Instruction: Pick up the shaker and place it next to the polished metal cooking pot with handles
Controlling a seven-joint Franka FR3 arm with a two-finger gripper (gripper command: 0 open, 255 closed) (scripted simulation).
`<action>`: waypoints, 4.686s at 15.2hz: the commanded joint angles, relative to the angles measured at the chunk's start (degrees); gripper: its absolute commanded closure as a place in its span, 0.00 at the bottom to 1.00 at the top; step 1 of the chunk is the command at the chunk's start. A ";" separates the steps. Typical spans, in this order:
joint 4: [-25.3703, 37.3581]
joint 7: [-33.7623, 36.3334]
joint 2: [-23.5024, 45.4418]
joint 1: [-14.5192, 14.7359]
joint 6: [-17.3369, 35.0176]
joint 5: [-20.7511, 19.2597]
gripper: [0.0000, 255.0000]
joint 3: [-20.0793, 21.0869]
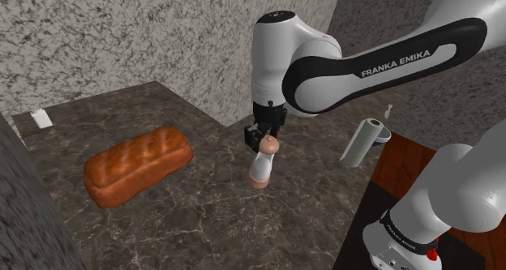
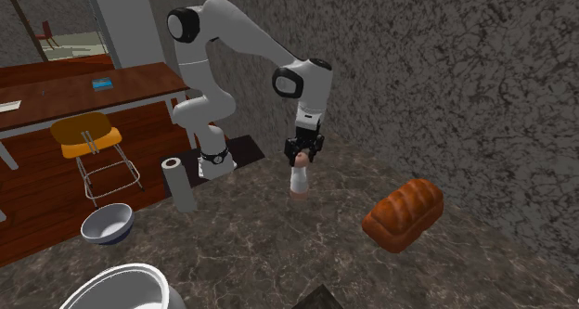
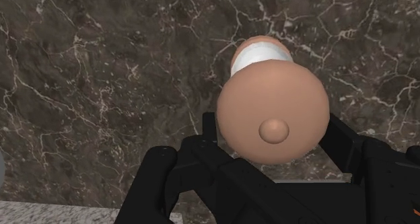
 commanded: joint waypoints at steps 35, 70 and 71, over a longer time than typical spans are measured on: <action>24.70 -4.42 -3.42 -0.36 -27.58 1.42 1.00 -1.50; 24.91 -40.94 -8.36 -12.37 -27.76 -5.37 1.00 -26.51; 25.39 -42.31 -7.83 -12.86 -27.46 -5.60 1.00 -27.45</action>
